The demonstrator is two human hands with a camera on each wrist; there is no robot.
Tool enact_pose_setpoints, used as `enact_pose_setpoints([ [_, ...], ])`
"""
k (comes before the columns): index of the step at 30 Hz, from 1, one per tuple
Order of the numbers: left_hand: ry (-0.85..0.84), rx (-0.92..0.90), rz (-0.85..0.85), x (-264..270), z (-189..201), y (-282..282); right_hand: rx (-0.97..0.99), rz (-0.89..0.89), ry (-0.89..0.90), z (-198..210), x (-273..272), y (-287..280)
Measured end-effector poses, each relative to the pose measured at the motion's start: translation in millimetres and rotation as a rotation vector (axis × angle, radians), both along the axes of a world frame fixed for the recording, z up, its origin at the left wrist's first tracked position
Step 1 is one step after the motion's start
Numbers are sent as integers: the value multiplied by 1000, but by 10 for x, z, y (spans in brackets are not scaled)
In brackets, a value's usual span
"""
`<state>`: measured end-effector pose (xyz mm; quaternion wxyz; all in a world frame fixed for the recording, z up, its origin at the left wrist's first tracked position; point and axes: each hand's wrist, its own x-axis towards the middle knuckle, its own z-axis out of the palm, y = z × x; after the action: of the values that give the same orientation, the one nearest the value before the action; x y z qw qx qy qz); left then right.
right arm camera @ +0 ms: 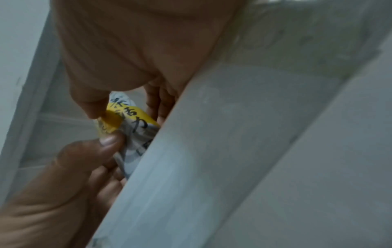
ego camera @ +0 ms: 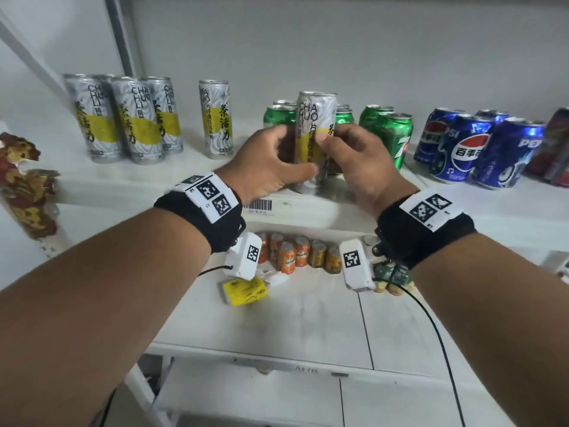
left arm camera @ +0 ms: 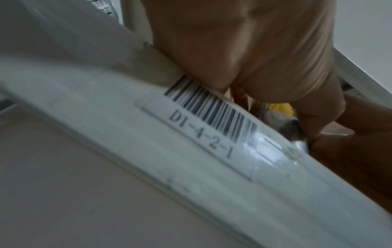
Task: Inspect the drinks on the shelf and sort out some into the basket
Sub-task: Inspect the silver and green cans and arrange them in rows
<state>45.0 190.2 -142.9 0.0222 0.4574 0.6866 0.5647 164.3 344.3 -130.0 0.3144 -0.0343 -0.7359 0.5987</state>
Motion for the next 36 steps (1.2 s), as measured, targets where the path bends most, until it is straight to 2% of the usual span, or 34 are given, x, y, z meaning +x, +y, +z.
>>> enact_pose_setpoints([
  [8, 61, -31, 14, 17, -35, -8, 232, -12, -53, -54, -42, -27],
  [15, 70, 11, 10, -11, -54, -48, 200, 24, -26, -48, -13, -26],
  [24, 252, -20, 75, 17, -56, -59, 211, 202, 94, -62, 72, -7],
  [32, 201, -36, 27, 39, -23, -48, 226, 289, 151, -83, 79, 36],
  [36, 194, -15, 47, 33, -43, -41, 119, 353, 144, -85, 84, 70],
])
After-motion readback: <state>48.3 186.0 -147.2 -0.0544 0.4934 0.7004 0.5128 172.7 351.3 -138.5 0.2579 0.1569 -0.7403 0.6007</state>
